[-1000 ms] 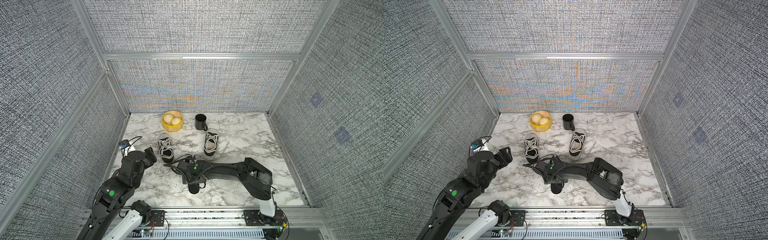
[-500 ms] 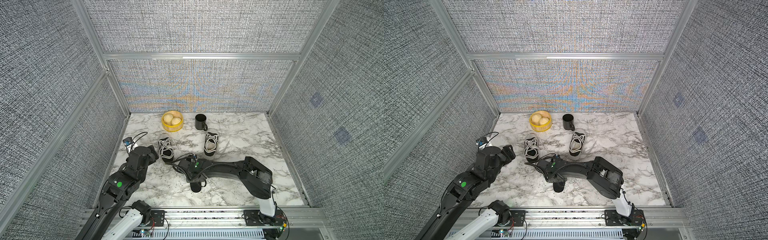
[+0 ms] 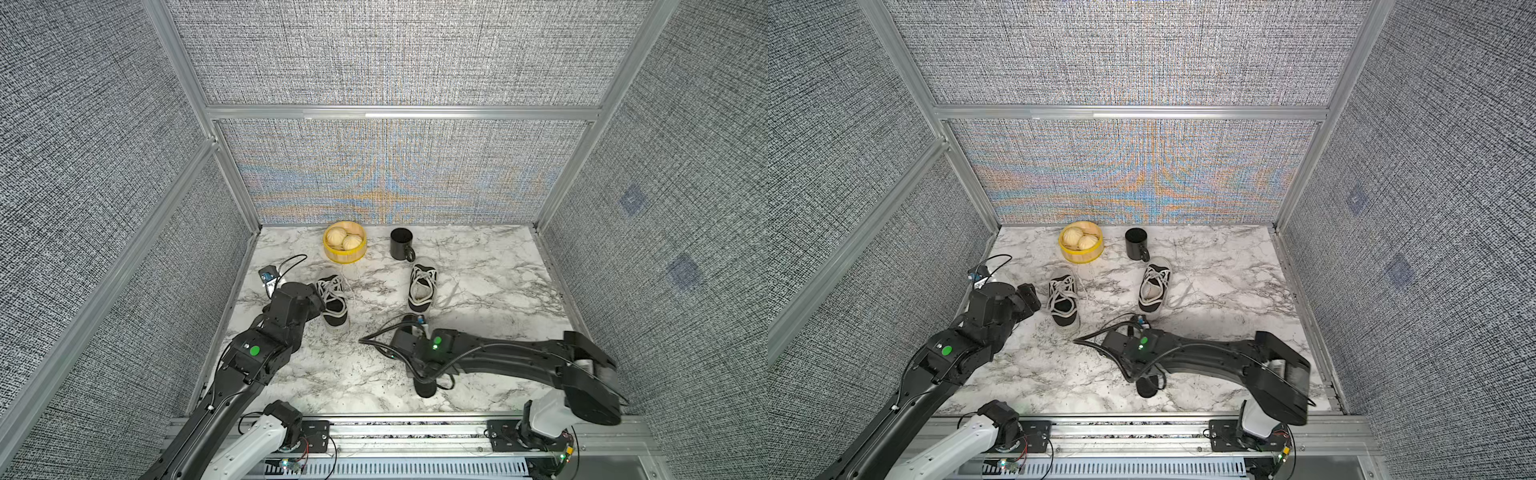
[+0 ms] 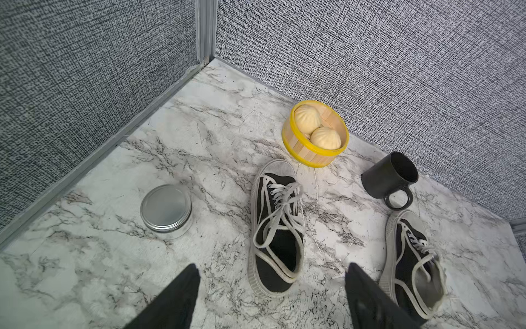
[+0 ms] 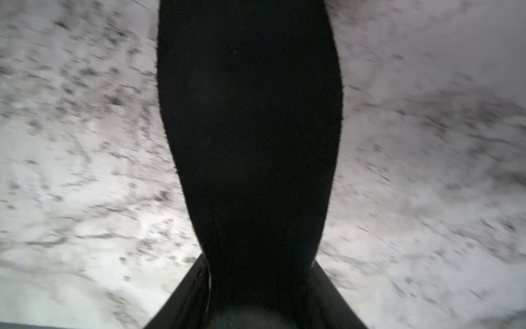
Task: Remove the insole from the shoe
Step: Pick up the insole from the center of the board, then place the insole at the center of the board.
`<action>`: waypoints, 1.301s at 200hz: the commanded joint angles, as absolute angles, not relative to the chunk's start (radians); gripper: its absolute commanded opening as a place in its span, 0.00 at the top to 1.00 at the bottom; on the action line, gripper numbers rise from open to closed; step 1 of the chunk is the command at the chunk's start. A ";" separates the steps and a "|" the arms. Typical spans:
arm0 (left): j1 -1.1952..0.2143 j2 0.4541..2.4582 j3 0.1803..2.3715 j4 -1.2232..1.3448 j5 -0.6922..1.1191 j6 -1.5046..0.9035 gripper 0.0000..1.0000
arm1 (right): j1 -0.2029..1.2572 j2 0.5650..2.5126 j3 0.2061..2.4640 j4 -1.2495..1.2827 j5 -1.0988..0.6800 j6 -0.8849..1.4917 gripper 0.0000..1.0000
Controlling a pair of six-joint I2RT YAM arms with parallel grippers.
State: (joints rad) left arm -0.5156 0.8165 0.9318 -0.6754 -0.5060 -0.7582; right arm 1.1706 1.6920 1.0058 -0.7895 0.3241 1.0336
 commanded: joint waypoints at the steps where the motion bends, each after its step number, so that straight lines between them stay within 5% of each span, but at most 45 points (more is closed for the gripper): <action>1: -0.514 0.843 0.930 -0.629 -0.476 -0.743 0.19 | 1.122 1.571 0.891 -0.824 0.341 1.036 0.49; 51: -0.497 0.983 0.888 -0.507 -0.305 -0.765 0.19 | 0.719 1.459 0.854 -0.702 0.336 0.626 0.49; 112: -0.475 1.048 0.929 -0.567 -0.343 -0.773 0.19 | 0.305 1.619 0.896 -0.557 0.225 0.306 0.50; 164: -0.396 1.031 0.900 -0.604 -0.265 -0.754 0.19 | 0.175 1.743 0.941 -0.562 0.204 0.253 0.46; 227: -0.332 1.081 0.853 -0.627 -0.107 -0.684 0.21 | 0.161 1.703 0.983 -0.609 0.218 0.257 0.02; 260: -0.306 1.187 0.878 -0.614 -0.008 -0.674 0.22 | 0.166 1.506 1.037 -0.629 0.142 0.276 0.02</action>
